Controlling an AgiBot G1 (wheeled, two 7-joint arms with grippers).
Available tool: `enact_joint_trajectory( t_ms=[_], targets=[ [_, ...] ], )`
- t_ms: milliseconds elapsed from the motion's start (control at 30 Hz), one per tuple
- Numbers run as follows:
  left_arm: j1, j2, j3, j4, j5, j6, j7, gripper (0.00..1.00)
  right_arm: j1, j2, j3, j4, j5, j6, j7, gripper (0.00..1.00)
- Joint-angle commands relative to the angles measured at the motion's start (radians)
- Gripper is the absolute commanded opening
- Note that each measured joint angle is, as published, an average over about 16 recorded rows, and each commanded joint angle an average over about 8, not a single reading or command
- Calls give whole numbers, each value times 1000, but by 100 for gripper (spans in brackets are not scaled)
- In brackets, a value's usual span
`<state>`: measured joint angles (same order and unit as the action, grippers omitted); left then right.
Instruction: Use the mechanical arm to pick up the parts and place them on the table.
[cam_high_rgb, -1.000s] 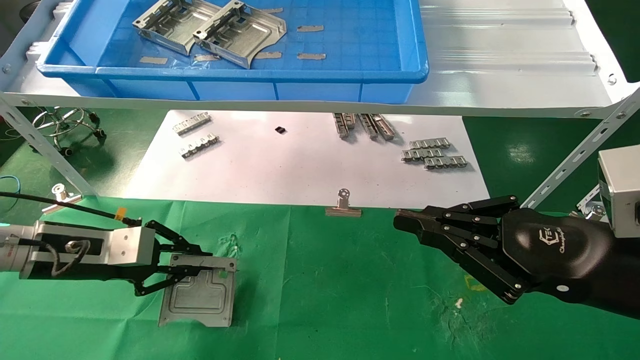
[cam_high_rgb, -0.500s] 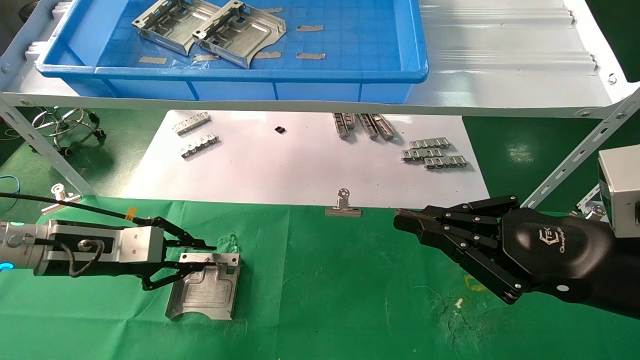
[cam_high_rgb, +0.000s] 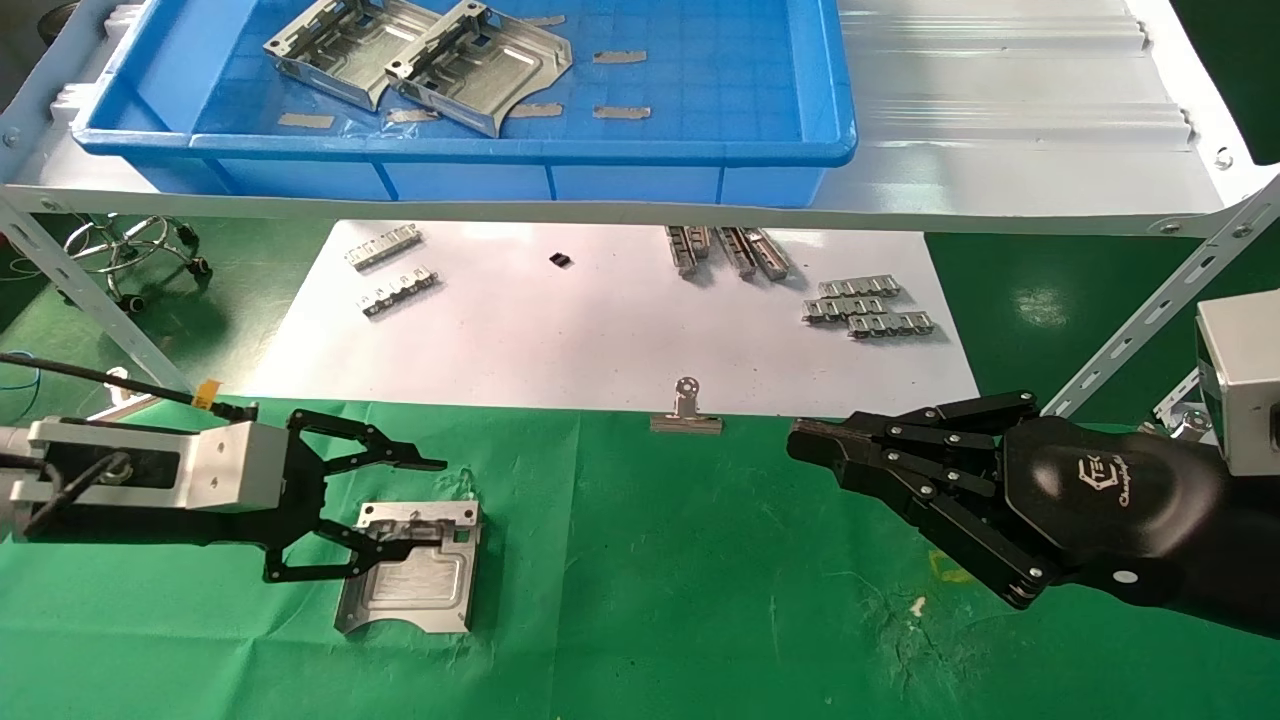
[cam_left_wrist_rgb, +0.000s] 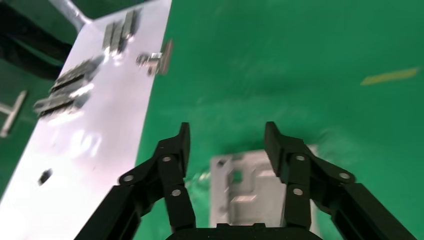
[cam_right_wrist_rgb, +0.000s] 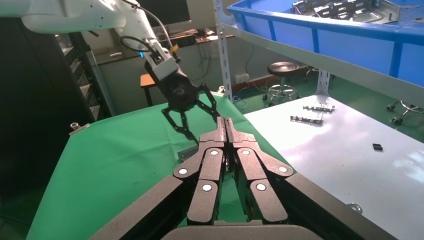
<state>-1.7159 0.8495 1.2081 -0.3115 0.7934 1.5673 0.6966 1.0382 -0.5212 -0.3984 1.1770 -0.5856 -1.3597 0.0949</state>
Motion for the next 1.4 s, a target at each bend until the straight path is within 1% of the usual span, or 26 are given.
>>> enact_joint_trajectory(
  t_ms=[33, 100, 133, 167, 267, 1400],
  targets=[
    [-2, -21, 4, -40, -22, 29, -38, 100, 0, 0, 0, 0, 0, 0, 0, 59],
    [5, -33, -2, -74, -36, 33, -80, 100, 0, 0, 0, 0, 0, 0, 0, 84],
    [11, -39, -9, -89, -41, 34, -99, 100, 0, 0, 0, 0, 0, 0, 0, 94],
    [17, -43, -17, -102, -44, 34, -117, 100, 0, 0, 0, 0, 0, 0, 0, 100],
    [40, -45, -57, -124, -40, 33, -144, 100, 0, 0, 0, 0, 0, 0, 0, 100],
    [404, -162, -585, -638, -54, -30, -593, 100, 0, 0, 0, 0, 0, 0, 0, 100]
  ],
)
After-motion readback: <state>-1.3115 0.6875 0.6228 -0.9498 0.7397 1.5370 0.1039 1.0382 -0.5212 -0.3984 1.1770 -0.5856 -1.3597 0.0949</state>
